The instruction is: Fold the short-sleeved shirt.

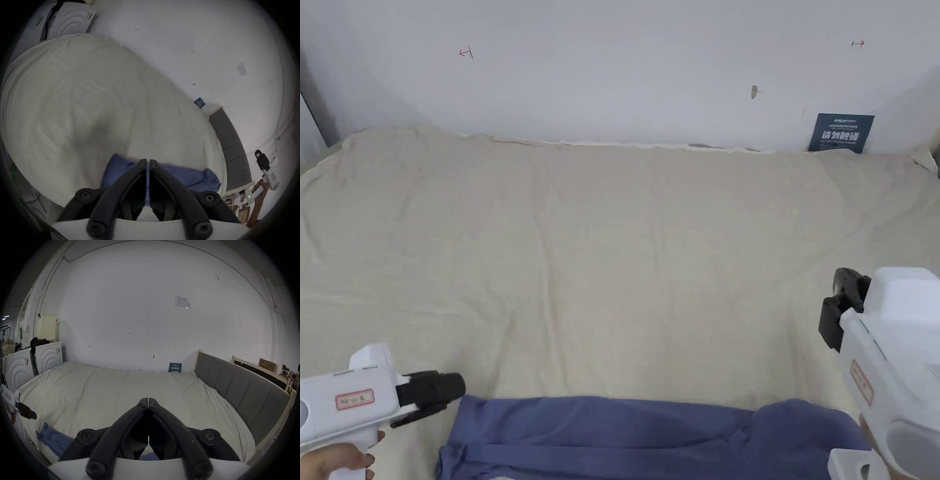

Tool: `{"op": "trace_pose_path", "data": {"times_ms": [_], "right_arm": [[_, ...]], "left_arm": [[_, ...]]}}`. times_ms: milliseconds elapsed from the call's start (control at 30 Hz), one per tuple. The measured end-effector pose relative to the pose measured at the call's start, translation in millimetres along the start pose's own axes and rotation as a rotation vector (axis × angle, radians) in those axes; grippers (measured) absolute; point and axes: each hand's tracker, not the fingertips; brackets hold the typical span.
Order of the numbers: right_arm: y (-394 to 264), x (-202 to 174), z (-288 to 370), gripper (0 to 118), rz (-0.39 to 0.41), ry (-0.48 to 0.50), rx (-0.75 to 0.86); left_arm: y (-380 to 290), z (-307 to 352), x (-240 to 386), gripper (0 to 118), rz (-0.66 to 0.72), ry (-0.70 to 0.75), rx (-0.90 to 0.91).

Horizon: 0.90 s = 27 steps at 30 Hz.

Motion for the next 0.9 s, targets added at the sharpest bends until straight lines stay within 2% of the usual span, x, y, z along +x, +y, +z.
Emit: {"op": "trace_pose_path", "data": {"times_ms": [33, 133, 167, 200, 367, 433, 533, 567, 600, 667, 733, 900], "right_arm": [[-1.2, -1.1, -3.2, 2, 0.002, 0.0, -0.008], [-4.6, -6.6, -12.6, 2, 0.008, 0.005, -0.03], [-6.1, -8.3, -15.7, 2, 0.011, 0.007, -0.037], [-7.5, -9.7, -18.0, 2, 0.014, 0.009, -0.043], [-15.2, -17.3, -29.3, 2, 0.023, 0.025, -0.079], [-18.0, -16.4, -32.6, 2, 0.018, 0.024, -0.093], [-20.7, -12.8, -35.7, 2, 0.002, 0.025, -0.108], [-21.3, -11.0, -36.5, 2, -0.002, 0.022, -0.112], [-21.8, -9.1, -36.9, 2, -0.007, 0.021, -0.115], [-22.2, -6.1, -36.7, 2, -0.018, 0.017, -0.118], [-22.2, -2.0, -36.0, 2, -0.028, 0.015, -0.12], [-12.6, -1.9, -26.0, 2, -0.032, 0.014, -0.107]], "left_arm": [[-1.7, -4.4, -8.3, 12, 0.023, 0.004, -0.018], [-7.5, -15.2, -29.7, 79, 0.108, -0.005, -0.062], [-8.6, -21.5, -34.0, 94, 0.132, 0.001, -0.079], [-10.0, -25.1, -36.5, 97, 0.133, -0.005, -0.09], [-16.1, -48.0, -44.2, 96, 0.134, 0.013, -0.13], [-20.5, -57.0, -50.5, 83, 0.12, 0.006, -0.12], [-23.2, -62.8, -40.2, 42, 0.046, 0.062, -0.113], [-25.4, -65.4, -37.4, 33, 0.044, 0.052, -0.127], [-26.5, -67.2, -34.6, 32, 0.042, 0.053, -0.128], [-27.4, -69.1, -28.4, 18, 0.035, 0.05, -0.123], [-29.0, -69.2, -21.7, 11, -0.009, 0.09, -0.117], [-22.0, -46.2, -11.0, 7, -0.095, 0.117, -0.049]]}}
